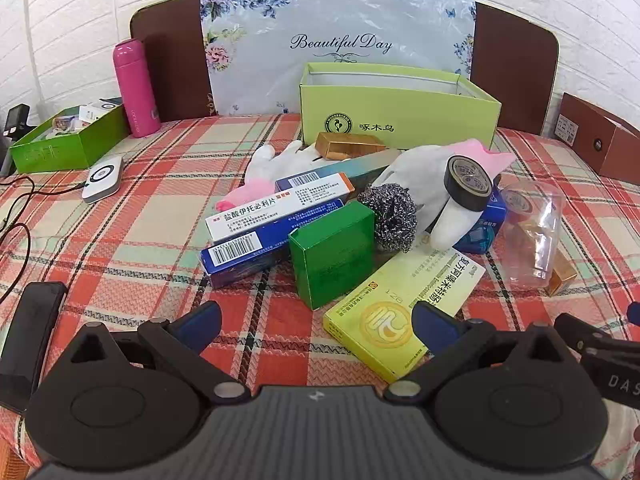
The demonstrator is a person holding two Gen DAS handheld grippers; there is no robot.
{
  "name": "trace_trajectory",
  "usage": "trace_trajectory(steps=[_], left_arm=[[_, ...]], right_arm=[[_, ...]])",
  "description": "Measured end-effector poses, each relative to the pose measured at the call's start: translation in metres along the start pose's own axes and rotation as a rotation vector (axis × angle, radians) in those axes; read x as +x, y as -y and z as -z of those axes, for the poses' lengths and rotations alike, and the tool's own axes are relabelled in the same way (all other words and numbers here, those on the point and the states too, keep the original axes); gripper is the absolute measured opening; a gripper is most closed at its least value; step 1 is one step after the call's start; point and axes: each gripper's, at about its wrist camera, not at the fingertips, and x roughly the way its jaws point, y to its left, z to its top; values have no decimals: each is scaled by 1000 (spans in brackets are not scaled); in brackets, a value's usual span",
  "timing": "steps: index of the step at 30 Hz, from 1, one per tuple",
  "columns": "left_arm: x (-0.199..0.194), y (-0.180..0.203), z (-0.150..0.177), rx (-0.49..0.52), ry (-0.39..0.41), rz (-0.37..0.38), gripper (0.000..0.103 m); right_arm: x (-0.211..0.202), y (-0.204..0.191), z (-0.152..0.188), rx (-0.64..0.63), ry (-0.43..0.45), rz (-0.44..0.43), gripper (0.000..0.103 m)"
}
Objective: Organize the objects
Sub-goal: 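Grasp the clear plastic cup with the right gripper while left grasps yellow medicine box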
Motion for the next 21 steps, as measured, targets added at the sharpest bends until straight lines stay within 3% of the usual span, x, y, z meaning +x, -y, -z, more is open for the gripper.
trace_trajectory(steps=[11,15,19,21], left_arm=[[14,-2,-2,-3,-37,10,103],[13,-13,-1,-1,-13,84,103],[5,-18,2,61,36,147,103],[2,-16,1,87,53,188,103]], right_arm=[[18,-9,-15,-12,-1,-42,103],[21,-11,-20,-27,41,-86,103],[31,-17,-30,-56,78,-128,103],[37,-22,-34,-71,95,-126,90]])
